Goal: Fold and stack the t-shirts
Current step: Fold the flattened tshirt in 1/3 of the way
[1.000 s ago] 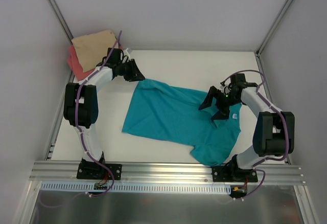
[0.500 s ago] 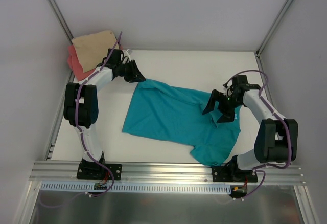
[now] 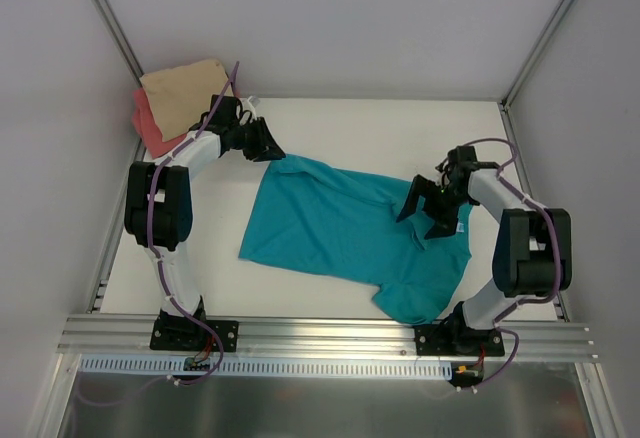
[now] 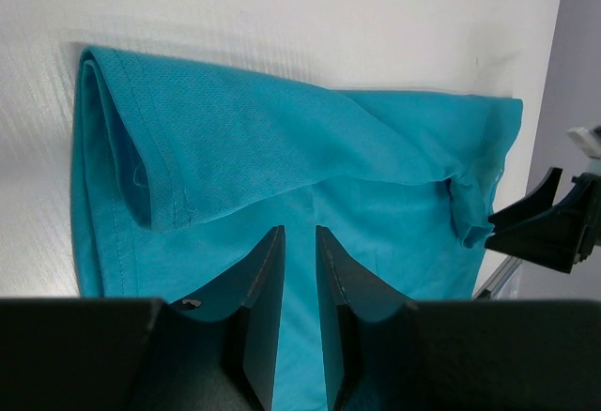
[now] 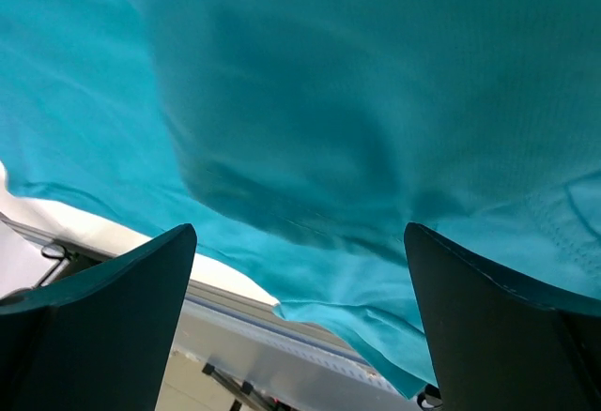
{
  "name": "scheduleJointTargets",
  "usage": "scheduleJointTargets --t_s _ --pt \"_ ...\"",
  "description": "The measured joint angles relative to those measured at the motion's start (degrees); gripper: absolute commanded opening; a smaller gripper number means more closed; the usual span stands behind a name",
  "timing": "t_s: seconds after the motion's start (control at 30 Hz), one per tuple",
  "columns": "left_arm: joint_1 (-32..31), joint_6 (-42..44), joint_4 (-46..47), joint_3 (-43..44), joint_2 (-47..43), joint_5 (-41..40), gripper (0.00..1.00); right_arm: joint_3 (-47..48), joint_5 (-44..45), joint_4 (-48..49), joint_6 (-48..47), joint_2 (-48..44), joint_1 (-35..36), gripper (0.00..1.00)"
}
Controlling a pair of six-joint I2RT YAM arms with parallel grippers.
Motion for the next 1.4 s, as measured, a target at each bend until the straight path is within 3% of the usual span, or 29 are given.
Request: scheduleJointTargets --t_s 0.23,0.4,0.9,1.2,1.4 --pt "0.0 0.0 0.0 0.0 0.0 0.0 0.21 11.1 0.3 0.4 1.0 2.7 0.0 1.0" --pt "0.0 0.0 0.2 0.0 0.0 0.1 0.21 13.9 0.3 0.8 1.2 4.0 0.0 0.99" --pt "0.1 0.0 0.2 0.0 0.0 1.0 0.21 13.7 -1.9 4.9 4.7 12.1 3.6 0.99" --pt "0.3 0.0 0.2 0.0 0.0 1.0 0.2 10.0 -4.2 5.9 6.5 10.9 11.2 0.99" --pt "0.4 0.0 0.3 -0.2 0.0 1.0 0.21 6.1 -4.5 4.2 6.3 7.3 12.1 0.99"
